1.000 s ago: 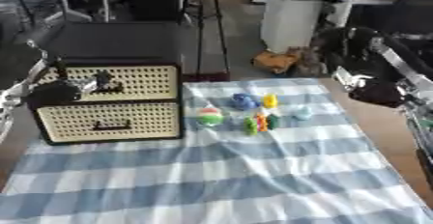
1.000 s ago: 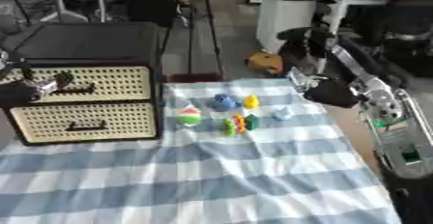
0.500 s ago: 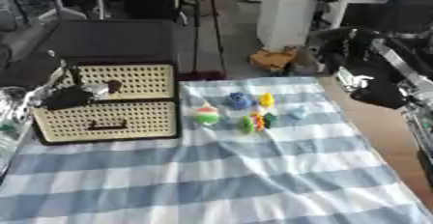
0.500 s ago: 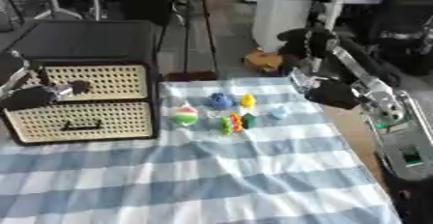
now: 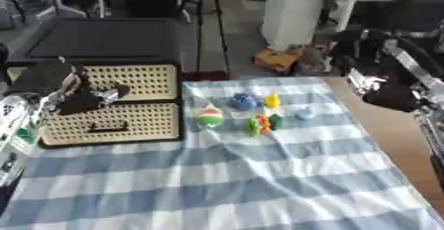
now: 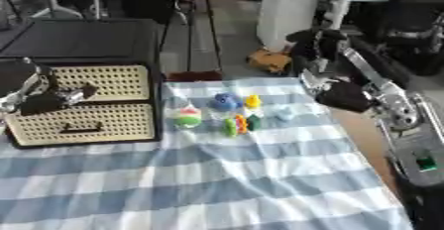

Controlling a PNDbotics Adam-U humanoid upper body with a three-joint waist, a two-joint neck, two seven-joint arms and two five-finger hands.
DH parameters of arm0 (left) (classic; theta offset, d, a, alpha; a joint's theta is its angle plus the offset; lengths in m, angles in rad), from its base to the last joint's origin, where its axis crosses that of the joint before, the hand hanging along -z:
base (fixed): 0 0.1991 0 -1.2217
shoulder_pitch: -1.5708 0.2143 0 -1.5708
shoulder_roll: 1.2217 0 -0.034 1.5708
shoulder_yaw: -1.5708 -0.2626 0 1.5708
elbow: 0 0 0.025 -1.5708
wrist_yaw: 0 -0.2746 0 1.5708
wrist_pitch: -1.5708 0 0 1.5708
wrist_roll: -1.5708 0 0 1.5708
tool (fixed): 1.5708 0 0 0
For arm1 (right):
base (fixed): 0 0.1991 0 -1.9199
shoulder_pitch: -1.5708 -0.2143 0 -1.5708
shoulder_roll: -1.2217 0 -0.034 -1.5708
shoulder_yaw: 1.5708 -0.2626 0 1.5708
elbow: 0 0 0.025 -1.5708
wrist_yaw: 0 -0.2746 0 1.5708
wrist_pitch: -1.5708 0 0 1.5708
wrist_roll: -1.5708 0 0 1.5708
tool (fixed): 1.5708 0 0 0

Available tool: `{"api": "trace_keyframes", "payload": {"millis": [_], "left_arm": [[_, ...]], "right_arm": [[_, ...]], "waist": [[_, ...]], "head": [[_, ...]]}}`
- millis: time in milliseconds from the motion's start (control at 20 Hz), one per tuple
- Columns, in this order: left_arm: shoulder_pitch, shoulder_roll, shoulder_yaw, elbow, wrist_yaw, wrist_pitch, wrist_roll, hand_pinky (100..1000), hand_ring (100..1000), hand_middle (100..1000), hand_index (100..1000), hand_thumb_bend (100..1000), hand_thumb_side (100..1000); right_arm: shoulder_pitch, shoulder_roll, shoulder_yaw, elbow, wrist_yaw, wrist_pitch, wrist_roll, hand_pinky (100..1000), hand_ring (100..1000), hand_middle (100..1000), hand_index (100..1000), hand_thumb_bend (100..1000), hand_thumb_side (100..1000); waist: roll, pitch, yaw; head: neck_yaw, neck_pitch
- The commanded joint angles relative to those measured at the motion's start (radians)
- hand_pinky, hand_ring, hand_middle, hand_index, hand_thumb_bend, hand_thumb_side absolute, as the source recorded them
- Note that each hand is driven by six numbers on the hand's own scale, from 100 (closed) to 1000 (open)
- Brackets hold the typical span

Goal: Pick up objects from table and place into drawer.

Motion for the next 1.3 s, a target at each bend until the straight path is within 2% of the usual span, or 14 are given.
{"api": "trace_keyframes", "payload": {"millis": [50, 600, 700, 750, 850, 950, 1100, 1300], "left_arm": [[-0.018, 0.006, -0.003, 0.008, -0.014, -0.007, -0.004, 100, 100, 100, 593, 675, 1000], [-0.018, -0.003, -0.010, 0.034, -0.034, -0.015, 0.017, 100, 100, 100, 633, 662, 1000], [-0.017, -0.003, -0.015, 0.039, -0.035, -0.025, -0.002, 100, 100, 100, 600, 659, 1000], [-0.016, -0.002, -0.015, 0.038, -0.036, -0.030, -0.009, 100, 100, 100, 500, 656, 1000], [-0.013, 0.001, -0.017, 0.029, -0.041, -0.035, -0.019, 100, 100, 100, 400, 653, 1000], [-0.010, 0.005, -0.019, 0.017, -0.043, -0.039, -0.029, 100, 100, 100, 354, 652, 1000], [0.004, 0.016, -0.025, -0.021, -0.042, -0.044, -0.054, 100, 100, 100, 345, 651, 1000], [0.049, 0.038, -0.029, -0.130, -0.035, -0.040, -0.115, 100, 100, 100, 360, 647, 1000]], "right_arm": [[-0.019, -0.015, -0.002, -0.007, -0.013, -0.002, 0.003, 611, 614, 612, 828, 100, 486], [-0.019, -0.013, -0.001, -0.006, -0.015, -0.002, 0.008, 611, 614, 612, 830, 100, 493], [-0.019, -0.013, -0.001, -0.006, -0.015, -0.002, 0.009, 612, 614, 612, 831, 100, 494], [-0.019, -0.013, -0.001, -0.006, -0.015, -0.002, 0.009, 612, 614, 612, 831, 100, 494], [-0.019, -0.013, -0.001, -0.006, -0.015, -0.002, 0.010, 612, 614, 612, 831, 100, 495], [-0.018, -0.014, -0.002, -0.006, -0.015, -0.002, 0.009, 612, 614, 612, 831, 100, 495], [-0.016, -0.013, -0.003, -0.005, -0.014, -0.001, 0.009, 612, 614, 612, 831, 100, 497], [-0.012, -0.016, -0.005, -0.004, -0.012, 0.000, 0.009, 612, 614, 611, 831, 100, 499]], "waist": [[0.002, -0.008, -0.002], [0.005, -0.007, -0.007], [0.006, -0.007, -0.007], [0.006, -0.007, -0.007], [0.006, -0.007, -0.007], [0.006, -0.007, -0.006], [0.007, -0.008, -0.003], [0.011, -0.011, 0.006]], "head": [[0.002, -0.006], [0.002, -0.006], [0.003, -0.006], [0.002, -0.007], [0.001, -0.007], [0.001, -0.006], [-0.001, -0.004], [-0.006, 0.000]]}}
